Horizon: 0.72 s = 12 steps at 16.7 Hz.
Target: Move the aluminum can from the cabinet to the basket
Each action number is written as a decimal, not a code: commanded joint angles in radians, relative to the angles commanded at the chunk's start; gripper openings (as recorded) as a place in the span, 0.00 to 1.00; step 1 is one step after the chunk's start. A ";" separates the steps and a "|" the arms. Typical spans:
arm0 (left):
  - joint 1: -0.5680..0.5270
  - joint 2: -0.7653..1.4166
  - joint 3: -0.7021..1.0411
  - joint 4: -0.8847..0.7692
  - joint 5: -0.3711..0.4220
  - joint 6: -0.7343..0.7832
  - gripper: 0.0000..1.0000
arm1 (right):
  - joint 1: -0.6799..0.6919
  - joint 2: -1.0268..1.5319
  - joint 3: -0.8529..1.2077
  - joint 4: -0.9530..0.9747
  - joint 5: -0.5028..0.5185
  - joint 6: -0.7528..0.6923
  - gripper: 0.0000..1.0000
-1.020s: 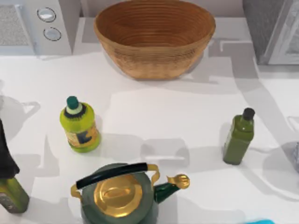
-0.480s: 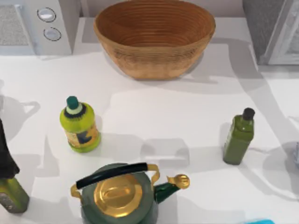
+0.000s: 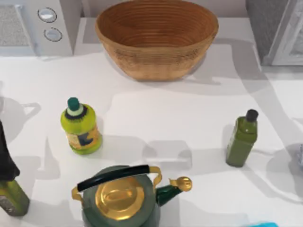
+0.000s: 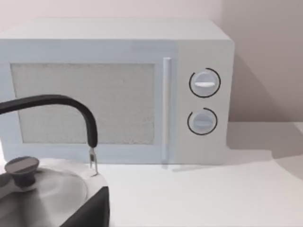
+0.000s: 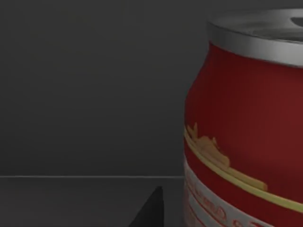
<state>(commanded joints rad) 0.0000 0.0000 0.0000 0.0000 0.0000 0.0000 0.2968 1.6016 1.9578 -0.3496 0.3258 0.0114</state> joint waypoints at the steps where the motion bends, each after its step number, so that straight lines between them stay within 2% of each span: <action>1: 0.000 0.000 0.000 0.000 0.000 0.000 1.00 | 0.000 0.000 0.000 0.000 0.000 0.000 0.40; 6: 0.000 0.000 0.000 0.000 0.000 0.000 1.00 | 0.000 0.000 0.000 0.000 0.000 0.000 0.02; 12: 0.000 0.000 0.000 0.000 0.000 0.000 1.00 | 0.000 0.000 0.000 0.000 0.000 0.000 0.00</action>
<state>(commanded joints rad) 0.0000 0.0000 0.0000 0.0000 0.0000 0.0000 0.2968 1.6016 1.9578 -0.3496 0.3258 0.0114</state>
